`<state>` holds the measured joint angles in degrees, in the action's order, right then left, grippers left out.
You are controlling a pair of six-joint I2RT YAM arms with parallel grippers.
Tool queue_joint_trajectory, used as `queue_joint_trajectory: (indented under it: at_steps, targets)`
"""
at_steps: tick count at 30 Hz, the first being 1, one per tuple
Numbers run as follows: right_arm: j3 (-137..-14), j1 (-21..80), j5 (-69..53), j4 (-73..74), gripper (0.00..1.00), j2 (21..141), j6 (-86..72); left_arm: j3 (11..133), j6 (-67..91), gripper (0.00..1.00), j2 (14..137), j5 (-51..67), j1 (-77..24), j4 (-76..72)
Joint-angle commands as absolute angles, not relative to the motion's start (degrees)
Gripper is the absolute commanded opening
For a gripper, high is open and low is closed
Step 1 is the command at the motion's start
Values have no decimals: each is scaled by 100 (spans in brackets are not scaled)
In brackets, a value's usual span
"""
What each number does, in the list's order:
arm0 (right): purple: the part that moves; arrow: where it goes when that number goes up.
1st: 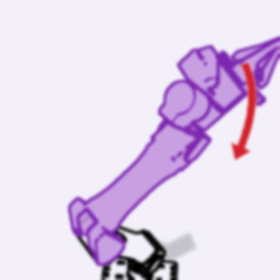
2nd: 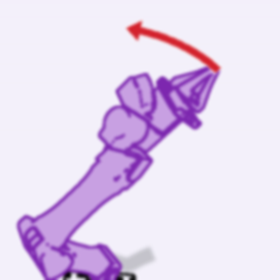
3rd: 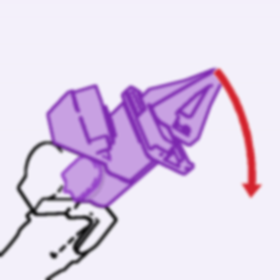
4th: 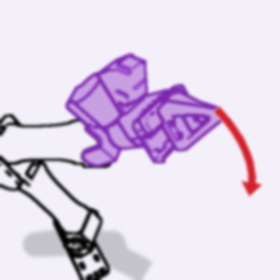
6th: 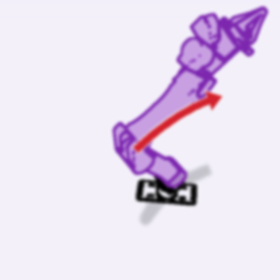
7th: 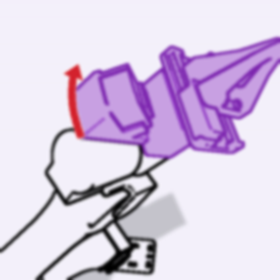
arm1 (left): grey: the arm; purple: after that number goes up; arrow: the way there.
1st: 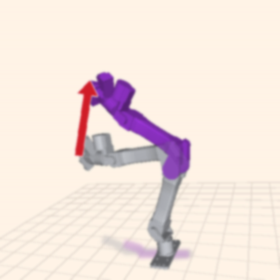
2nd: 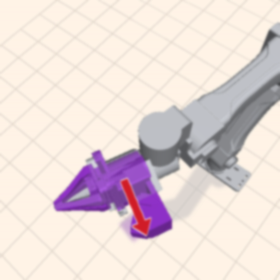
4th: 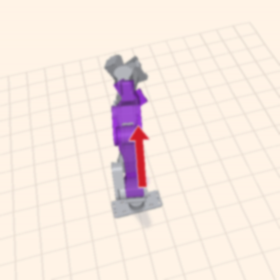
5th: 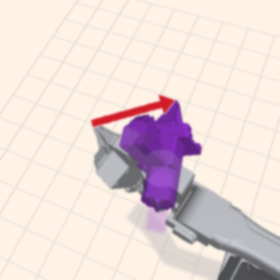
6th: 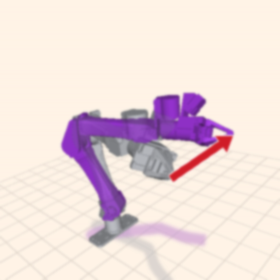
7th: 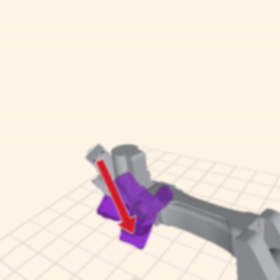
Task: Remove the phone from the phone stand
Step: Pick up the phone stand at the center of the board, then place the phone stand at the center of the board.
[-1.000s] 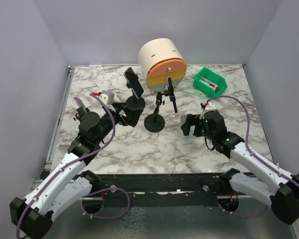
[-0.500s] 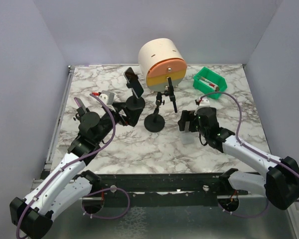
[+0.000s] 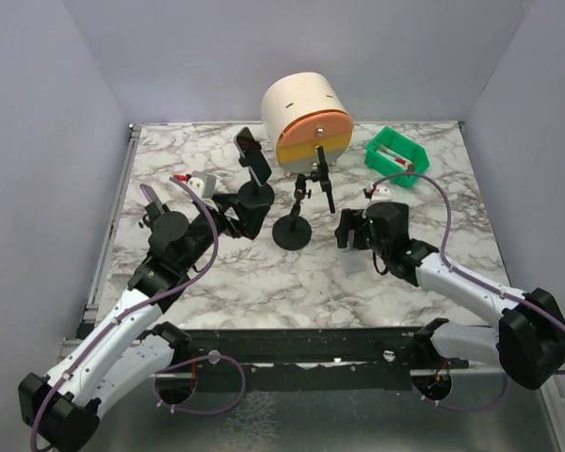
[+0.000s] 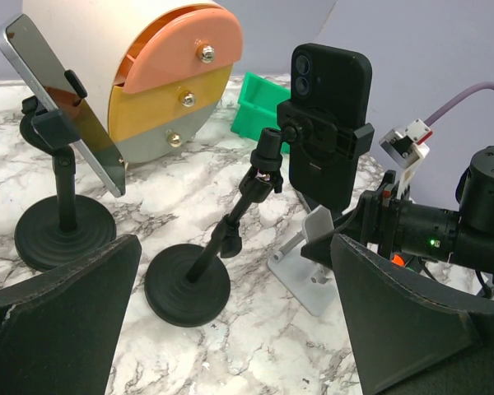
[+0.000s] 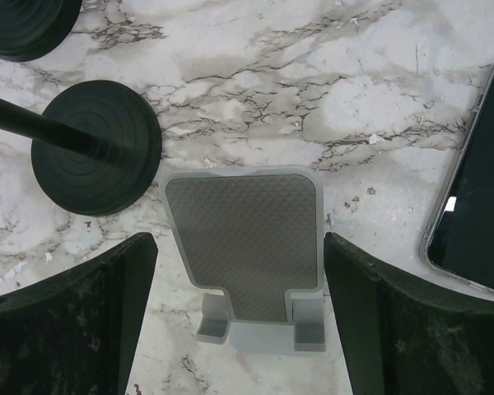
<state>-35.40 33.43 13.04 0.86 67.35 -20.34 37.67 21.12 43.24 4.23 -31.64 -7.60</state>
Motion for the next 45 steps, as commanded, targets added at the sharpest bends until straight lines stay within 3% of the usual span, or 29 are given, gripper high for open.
queue_joint_trajectory:
  at_steps: [1,7,13,18,24,31,45]
  targets:
    - [-3556,3426,1440,-12,85,6853,-2034,3735,2056,99,4263,360,-3190,-798]
    - [-3542,3481,1655,219,78,6869,-2057,3737,2065,99,4261,372,-3190,-791]
    - [-3603,3668,1855,667,58,6235,-2082,3726,2057,99,4219,354,-3190,-813]
    - [-3862,4316,2031,1750,50,5387,-2344,3753,2039,99,4138,246,-3191,-757]
    - [-4037,5571,2210,2337,48,4840,-2971,3698,2022,99,3719,-359,-3188,-699]
    - [-4597,7190,3097,1634,48,6231,-3114,3489,2004,99,3211,-1156,-3186,-731]
    - [-5938,7499,3727,-27,47,8532,-2735,3432,2010,99,2877,-2099,-3191,-555]
